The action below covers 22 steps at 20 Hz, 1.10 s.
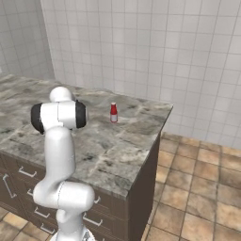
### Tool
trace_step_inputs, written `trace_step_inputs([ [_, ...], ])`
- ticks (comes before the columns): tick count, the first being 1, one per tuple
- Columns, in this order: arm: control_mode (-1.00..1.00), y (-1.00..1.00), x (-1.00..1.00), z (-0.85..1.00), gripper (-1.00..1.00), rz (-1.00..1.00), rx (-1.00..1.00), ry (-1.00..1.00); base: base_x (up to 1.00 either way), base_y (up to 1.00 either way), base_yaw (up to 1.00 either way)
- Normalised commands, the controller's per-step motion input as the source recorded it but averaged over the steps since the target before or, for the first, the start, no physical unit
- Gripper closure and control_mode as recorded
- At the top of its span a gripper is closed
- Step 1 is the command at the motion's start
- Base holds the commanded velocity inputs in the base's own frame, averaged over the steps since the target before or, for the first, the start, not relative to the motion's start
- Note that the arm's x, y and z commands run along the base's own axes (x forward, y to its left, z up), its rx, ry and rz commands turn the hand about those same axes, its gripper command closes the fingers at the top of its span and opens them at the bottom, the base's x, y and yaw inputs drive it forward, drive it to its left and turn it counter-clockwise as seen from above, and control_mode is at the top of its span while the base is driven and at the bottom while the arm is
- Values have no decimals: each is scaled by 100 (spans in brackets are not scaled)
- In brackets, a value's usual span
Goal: Move the mustard and syrup bottle from the cabinet to the dining counter.
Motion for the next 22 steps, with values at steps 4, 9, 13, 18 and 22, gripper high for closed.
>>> trace_step_inputs([
  [4,-100,0,0,-29,-100,0,0,0,0,0,0],
  [9,-100,-7,-23,-10,-100,0,0,-1,0,0,0],
  [13,-100,-27,-32,0,-100,0,0,-3,0,0,0],
  [18,-100,-22,-40,10,-100,0,3,-8,0,0,0],
  [22,-100,-1,-49,52,-100,0,7,-12,0,0,0],
])
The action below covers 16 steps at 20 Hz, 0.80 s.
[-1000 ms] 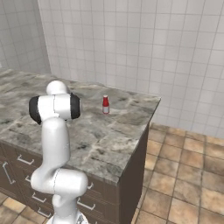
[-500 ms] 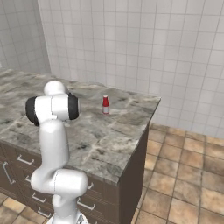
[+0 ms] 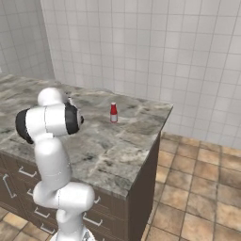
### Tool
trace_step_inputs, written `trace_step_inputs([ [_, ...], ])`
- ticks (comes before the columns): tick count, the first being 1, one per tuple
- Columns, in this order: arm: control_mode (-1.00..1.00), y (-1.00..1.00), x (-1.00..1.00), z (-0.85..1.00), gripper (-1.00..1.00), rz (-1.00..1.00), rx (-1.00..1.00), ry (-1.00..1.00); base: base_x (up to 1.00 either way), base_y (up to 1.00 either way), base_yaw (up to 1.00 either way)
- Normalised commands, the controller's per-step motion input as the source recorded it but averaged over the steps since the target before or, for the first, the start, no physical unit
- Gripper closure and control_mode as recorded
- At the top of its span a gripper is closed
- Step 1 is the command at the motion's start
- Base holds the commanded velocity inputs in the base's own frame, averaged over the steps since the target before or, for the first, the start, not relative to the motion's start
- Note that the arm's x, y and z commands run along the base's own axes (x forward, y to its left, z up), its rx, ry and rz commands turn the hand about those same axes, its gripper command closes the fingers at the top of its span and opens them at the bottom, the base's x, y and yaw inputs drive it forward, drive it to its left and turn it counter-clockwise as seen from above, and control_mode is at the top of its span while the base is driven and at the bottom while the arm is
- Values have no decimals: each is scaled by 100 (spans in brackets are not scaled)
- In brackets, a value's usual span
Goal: Move the mustard and syrup bottle from the cabinet to the dining counter.
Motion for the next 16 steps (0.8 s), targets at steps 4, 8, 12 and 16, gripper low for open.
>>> trace_step_inputs([
  [4,-100,0,-58,86,-100,0,9,-13,0,0,0],
  [8,-100,0,-72,100,-100,0,11,-12,0,0,0],
  [12,-100,-1,-78,100,-100,0,11,-7,0,0,0],
  [16,-100,-3,-80,100,-100,0,7,0,0,0,0],
])
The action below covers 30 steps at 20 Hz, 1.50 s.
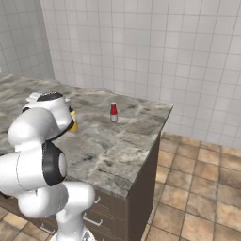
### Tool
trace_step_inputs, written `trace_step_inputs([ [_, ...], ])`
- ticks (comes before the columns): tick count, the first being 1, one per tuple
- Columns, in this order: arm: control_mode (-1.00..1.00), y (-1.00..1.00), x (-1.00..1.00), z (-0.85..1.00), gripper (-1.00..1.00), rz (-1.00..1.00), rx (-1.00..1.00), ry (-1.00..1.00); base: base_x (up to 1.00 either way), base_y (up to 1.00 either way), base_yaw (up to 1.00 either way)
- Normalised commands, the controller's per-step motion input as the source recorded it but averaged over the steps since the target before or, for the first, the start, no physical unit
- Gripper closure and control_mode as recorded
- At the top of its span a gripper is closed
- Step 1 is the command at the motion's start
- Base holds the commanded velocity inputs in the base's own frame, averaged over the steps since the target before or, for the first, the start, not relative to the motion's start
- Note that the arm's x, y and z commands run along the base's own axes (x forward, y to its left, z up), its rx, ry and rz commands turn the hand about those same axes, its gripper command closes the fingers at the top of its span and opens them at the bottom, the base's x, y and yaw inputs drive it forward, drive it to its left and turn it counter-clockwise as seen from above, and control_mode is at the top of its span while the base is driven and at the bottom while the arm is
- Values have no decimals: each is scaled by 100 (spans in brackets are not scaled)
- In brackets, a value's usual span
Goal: Move the mustard and syrup bottle from the cabinet to the dining counter.
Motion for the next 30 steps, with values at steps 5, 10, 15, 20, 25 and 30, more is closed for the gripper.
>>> trace_step_inputs([
  [5,-100,0,-63,100,-100,0,1,4,0,0,0],
  [10,-100,0,-47,100,-100,0,0,19,0,0,0],
  [15,-100,0,-37,100,-100,-2,-5,31,0,0,0],
  [20,-100,0,-35,100,-100,-4,-9,39,0,0,0],
  [25,-100,0,-26,100,-100,-4,-6,34,0,0,0],
  [30,-100,0,-47,67,-100,-7,-10,36,0,0,0],
])
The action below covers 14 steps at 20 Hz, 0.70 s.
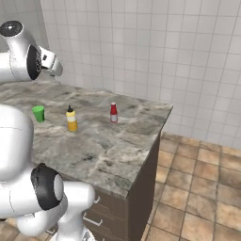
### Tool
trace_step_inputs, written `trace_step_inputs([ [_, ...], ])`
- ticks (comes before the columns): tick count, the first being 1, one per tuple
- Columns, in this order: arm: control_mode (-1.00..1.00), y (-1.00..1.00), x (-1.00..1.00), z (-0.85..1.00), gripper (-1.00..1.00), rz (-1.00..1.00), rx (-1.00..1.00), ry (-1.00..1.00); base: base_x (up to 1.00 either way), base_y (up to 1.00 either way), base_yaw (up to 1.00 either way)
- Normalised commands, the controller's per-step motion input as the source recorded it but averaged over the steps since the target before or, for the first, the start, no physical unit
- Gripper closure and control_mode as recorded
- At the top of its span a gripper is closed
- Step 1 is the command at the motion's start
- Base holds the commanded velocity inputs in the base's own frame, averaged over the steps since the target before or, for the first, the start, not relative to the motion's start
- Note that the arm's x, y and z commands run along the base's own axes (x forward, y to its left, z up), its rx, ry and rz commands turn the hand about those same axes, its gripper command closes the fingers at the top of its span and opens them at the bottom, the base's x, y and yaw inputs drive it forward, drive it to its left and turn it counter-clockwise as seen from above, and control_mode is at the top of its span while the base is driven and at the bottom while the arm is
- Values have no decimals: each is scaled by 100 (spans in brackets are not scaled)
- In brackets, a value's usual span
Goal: Move the mustard and syrup bottle from the cabinet to the dining counter.
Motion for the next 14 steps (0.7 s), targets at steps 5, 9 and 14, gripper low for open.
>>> trace_step_inputs([
  [5,-100,-23,-70,-20,-100,-8,-1,18,0,0,0],
  [9,-100,-54,-88,-49,-100,-2,0,2,0,0,0],
  [14,-100,-72,-100,-61,-100,0,6,0,0,0,0],
])
